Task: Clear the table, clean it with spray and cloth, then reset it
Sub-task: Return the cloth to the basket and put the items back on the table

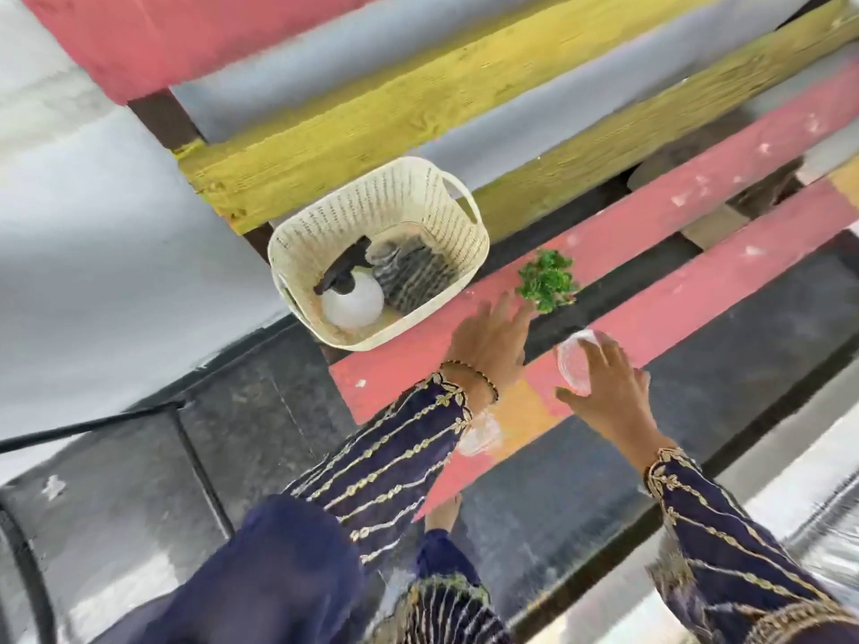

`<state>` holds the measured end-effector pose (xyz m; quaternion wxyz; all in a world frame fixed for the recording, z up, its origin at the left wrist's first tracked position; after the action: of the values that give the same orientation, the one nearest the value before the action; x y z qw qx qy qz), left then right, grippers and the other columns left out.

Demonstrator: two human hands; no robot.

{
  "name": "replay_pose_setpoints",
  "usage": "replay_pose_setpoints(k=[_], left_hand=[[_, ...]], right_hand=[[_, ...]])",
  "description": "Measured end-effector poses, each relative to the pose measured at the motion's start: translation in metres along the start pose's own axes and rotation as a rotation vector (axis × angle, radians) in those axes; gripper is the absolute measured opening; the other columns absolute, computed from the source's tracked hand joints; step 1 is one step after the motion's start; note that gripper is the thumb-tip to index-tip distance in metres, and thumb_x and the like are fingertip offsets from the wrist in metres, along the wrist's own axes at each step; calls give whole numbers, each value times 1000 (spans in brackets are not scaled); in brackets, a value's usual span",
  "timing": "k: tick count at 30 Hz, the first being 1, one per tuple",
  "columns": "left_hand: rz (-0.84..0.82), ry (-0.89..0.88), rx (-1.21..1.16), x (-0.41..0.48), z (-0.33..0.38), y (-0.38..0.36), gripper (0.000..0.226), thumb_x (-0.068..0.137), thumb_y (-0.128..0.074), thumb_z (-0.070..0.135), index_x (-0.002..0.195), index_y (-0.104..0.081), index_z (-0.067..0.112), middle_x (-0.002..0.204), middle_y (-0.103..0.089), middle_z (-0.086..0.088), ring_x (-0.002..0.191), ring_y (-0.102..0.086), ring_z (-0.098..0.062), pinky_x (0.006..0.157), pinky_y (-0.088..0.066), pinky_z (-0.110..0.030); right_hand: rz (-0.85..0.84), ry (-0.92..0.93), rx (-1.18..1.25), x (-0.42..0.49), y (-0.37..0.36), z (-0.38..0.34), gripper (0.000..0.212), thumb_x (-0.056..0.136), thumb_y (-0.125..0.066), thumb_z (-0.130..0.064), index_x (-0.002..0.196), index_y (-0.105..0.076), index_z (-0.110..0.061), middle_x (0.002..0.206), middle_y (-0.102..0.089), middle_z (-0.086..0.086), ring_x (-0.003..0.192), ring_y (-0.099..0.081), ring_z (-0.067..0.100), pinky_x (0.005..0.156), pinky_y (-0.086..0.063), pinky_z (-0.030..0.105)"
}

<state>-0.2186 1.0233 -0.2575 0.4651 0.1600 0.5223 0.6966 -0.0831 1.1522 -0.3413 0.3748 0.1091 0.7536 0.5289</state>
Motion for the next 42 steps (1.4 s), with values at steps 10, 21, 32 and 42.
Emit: replay_pose_setpoints(k=[10,21,32,42], left_hand=[[14,-104,209,113,23,-27,44,97,-47,10,140,-44,20,144,-36,-15,116,-51,-37,85,-54,-40],[89,-142,51,68,4,-20,36,97,-45,6,131,-53,10,128,-53,-14,113,-56,-29,91,-53,-38],[121,137,-55,-137,-54,35,38,93,-50,6,130,-53,16,131,-50,-8,116,-55,-28,95,-50,-41],[336,379,-85,-404,-124,150,39,92,-50,10,129,-56,19,129,-51,-8,110,-61,-33,91,-50,-42]], right_hand=[[-112,-53,207,46,-32,36,106,78,-87,-37,161,-22,-26,167,-10,16,150,-15,48,112,-33,63],[-86,-66,170,33,-24,20,98,65,-92,-34,148,-39,-37,147,-34,9,132,-36,41,85,-54,56],[36,187,210,-101,12,-121,93,64,-86,-42,144,-40,-46,149,-34,1,132,-37,31,75,-49,38],[73,522,235,-289,41,-327,95,62,-90,-41,145,-46,-42,146,-40,3,136,-38,30,101,-42,44]])
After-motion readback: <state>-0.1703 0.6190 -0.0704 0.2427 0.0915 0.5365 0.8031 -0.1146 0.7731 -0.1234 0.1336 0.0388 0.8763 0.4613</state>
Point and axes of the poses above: each hand's wrist, its own x-axis towards the middle knuckle, its own y-axis out of the back of the hand, z = x × y, the point moved 8 cm from there along x, towards the middle knuckle
